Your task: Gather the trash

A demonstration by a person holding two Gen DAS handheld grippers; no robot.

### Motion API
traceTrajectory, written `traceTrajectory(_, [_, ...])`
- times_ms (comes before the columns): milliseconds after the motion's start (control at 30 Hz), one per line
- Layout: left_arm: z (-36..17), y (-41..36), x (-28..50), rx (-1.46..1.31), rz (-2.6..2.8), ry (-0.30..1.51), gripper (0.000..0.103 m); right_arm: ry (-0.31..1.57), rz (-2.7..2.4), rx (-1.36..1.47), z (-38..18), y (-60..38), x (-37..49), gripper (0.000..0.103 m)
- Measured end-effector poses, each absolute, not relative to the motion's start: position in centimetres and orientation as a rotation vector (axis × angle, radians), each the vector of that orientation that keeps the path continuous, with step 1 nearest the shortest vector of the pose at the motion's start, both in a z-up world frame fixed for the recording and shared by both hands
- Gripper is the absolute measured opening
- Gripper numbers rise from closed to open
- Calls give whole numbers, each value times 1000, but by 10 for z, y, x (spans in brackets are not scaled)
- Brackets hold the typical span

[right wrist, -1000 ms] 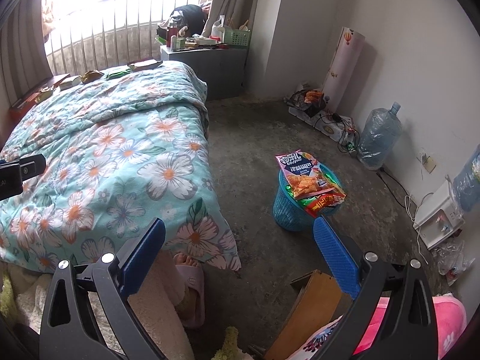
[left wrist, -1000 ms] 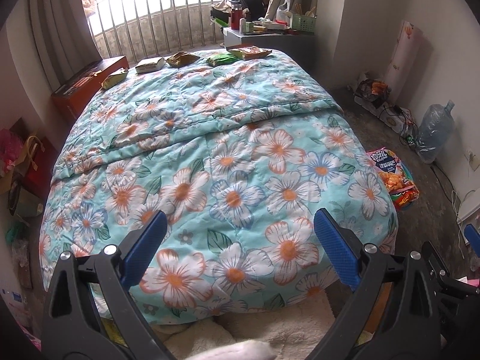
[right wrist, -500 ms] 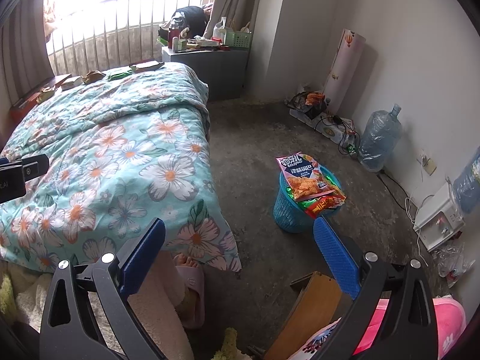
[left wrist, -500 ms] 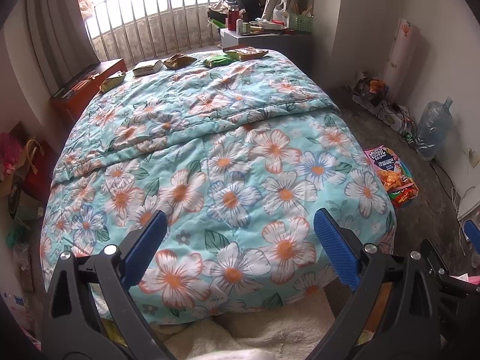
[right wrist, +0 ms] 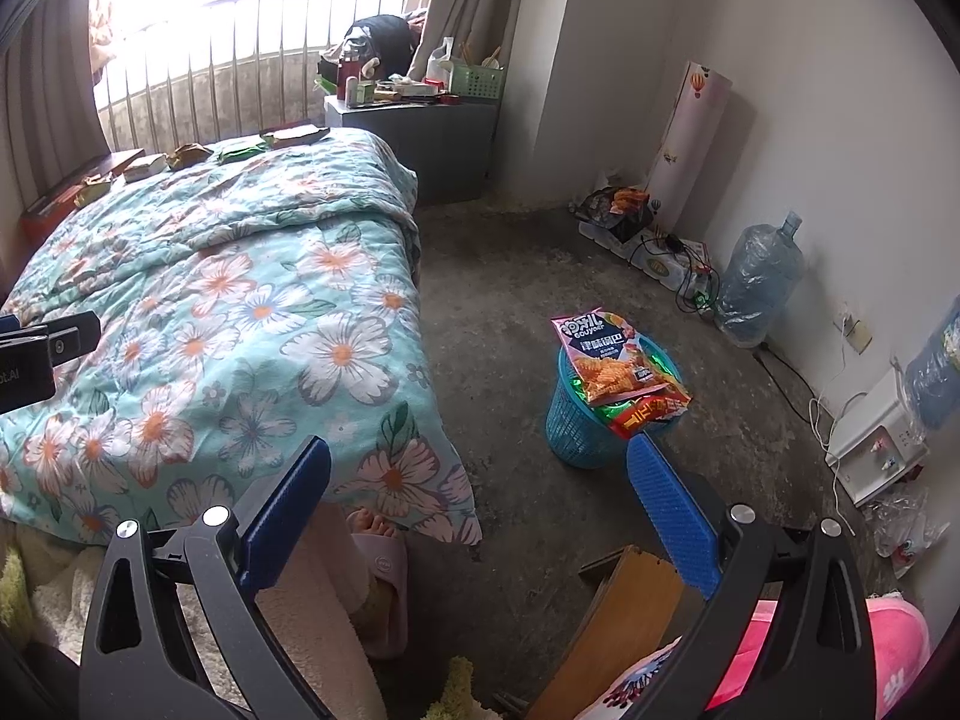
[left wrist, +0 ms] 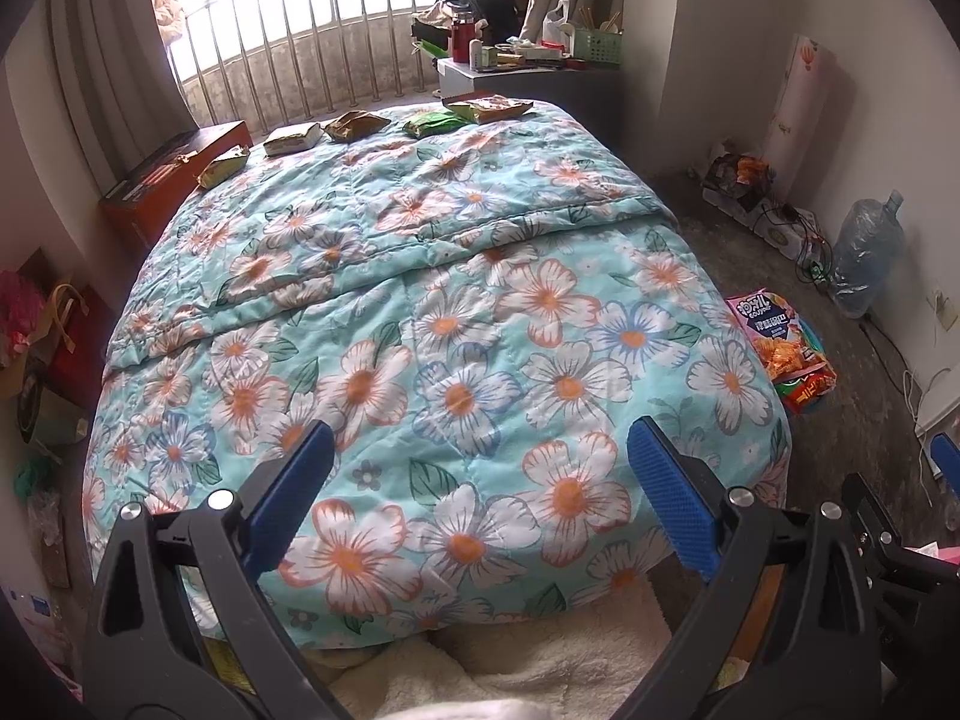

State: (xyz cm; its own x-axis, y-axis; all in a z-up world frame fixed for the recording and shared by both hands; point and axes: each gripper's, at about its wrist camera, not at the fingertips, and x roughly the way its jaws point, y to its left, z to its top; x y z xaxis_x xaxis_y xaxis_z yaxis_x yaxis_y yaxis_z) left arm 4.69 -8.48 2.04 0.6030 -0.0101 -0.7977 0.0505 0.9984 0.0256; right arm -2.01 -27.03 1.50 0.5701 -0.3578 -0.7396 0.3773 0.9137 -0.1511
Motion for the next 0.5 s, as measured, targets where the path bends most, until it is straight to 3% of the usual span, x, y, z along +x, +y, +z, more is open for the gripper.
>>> traceTrajectory(500, [20, -86, 47, 48, -35, 921, 94, 860, -428, 24, 16, -270, -21, 96])
